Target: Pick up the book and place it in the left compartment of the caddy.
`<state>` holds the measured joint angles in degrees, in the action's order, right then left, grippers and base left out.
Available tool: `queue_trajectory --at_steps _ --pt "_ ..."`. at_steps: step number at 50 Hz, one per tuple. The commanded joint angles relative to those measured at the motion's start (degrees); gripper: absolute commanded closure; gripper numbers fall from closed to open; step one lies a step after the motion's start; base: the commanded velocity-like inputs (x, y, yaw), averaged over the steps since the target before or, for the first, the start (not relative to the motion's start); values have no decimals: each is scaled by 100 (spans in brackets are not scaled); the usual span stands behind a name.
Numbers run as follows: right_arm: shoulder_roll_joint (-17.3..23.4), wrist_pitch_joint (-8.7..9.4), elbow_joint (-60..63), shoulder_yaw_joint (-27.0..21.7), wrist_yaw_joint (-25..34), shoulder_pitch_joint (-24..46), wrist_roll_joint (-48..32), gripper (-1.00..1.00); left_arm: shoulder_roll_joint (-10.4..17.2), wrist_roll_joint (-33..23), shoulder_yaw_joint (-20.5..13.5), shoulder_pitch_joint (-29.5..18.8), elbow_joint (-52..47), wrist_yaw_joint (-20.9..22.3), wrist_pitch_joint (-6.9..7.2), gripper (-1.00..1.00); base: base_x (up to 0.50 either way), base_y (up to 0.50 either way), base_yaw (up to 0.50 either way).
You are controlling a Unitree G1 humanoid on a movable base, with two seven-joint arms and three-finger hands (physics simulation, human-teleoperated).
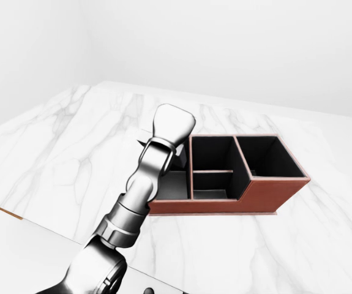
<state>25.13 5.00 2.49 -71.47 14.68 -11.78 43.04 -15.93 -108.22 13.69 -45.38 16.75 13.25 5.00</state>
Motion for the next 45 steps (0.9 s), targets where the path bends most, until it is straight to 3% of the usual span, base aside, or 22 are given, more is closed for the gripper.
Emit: queue_trajectory --at_steps 1,18,37,38,39,45 --pt "-6 0 -12 4 14 -5 -11 -100 -17 22 11 -251 424 -309 0 100 0 0 0" --pt "3 0 -56 16 12 11 -26 -100 -5 147 10 -260 1062 -485 0 100 0 0 0" --pt "11 0 -77 47 6 20 -28 -100 -8 307 -8 -598 1788 -688 0 100 0 0 0" --pt "12 0 -36 22 7 -8 1 -100 -18 437 -81 -673 2406 -1118 0 100 0 0 0" --pt "10 0 -32 21 9 -6 -1 -100 -2 471 -94 -750 2666 -1236 0 100 0 0 0" --pt "6 0 28 1 2 -7 -1 -100 95 624 -71 -885 2938 -1349 0 100 0 0 0"
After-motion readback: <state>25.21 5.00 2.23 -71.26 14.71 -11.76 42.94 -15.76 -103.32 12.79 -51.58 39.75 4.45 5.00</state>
